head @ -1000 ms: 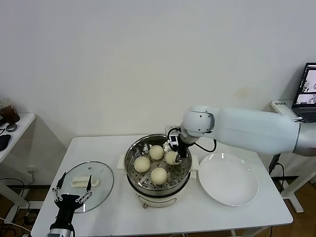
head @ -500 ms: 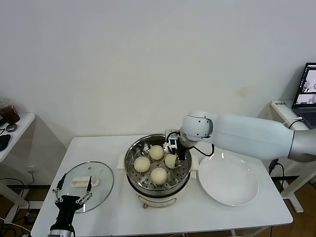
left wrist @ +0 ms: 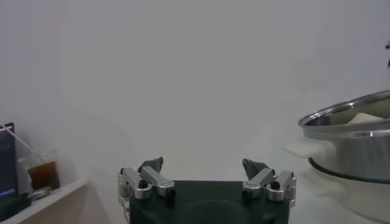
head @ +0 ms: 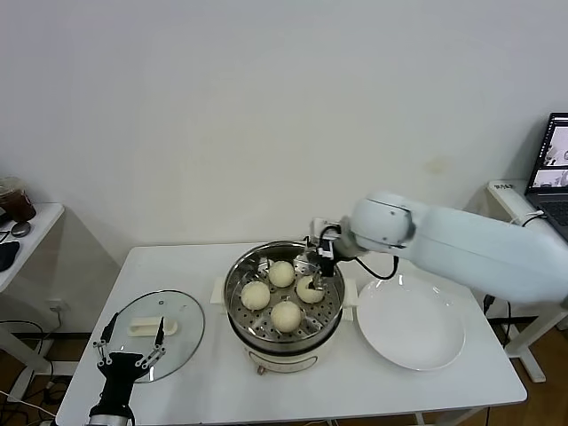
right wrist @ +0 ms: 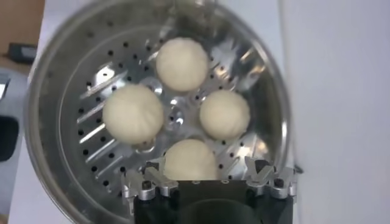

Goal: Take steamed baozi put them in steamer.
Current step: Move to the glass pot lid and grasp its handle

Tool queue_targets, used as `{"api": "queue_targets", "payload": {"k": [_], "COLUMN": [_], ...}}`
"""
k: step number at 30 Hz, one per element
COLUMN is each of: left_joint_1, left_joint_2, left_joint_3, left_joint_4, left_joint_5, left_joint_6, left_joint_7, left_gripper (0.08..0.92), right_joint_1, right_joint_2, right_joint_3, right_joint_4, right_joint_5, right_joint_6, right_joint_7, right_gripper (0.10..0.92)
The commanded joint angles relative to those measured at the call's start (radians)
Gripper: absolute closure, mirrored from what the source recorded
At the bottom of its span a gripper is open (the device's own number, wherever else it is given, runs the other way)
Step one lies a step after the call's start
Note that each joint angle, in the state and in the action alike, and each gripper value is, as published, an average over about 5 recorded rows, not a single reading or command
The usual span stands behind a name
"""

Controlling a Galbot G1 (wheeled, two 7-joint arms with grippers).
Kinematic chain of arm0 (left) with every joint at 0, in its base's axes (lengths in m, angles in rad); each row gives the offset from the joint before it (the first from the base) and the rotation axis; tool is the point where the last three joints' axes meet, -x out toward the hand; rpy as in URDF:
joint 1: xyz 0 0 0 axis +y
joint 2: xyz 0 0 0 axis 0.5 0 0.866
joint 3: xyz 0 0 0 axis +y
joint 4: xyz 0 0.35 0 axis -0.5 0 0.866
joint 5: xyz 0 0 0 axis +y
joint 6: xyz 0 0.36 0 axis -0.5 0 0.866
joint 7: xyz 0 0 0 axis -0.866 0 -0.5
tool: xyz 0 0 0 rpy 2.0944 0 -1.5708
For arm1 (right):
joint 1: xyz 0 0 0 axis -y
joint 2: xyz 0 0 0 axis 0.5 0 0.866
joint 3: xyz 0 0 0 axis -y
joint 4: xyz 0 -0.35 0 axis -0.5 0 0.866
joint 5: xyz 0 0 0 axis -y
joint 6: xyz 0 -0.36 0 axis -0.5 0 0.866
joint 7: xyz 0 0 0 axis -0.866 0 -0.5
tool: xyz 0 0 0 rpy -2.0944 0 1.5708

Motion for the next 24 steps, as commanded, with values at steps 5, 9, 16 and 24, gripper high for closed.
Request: {"api": "queue_targets", "payload": {"k": [5, 9, 16, 24], "left_joint_1": [0.014, 0.023, 0.023, 0.0], "left_joint_2": [-0.012, -0.017, -0.037, -0.034], "left_joint_3": [0.027, 0.043, 0.054, -0.041], "left_joint_4": [-0.047, -0.057, -0.042, 0.035], "left_joint_5": [-0.009, 0.007, 0.175, 0.649], "left_joint_6": [0.025, 0.027, 0.018, 0.017], "left_joint_7": [-0.01, -0.014, -0.061, -0.201], "left_gripper": [0.177, 0.177, 0.177, 0.177], "right_joint_1": [-1.327, -1.609, -1.784, -1.912], "right_joint_2": [-0.234, -0.043, 0.368, 0.665], "right_joint_3": [1.189, 1.443, 1.744, 1.943], "right_joint_4": [0.246, 0.218, 0.173, 0.203], "right_joint_5": [-0.128, -0.291, -0.462, -0.453], "right_joint_6": [0.52, 0.753, 1.016, 1.079], "right_joint_7": [0.496, 0.477, 0.362, 0.341], "right_gripper": [0.203, 0.203, 0.203, 0.203]}}
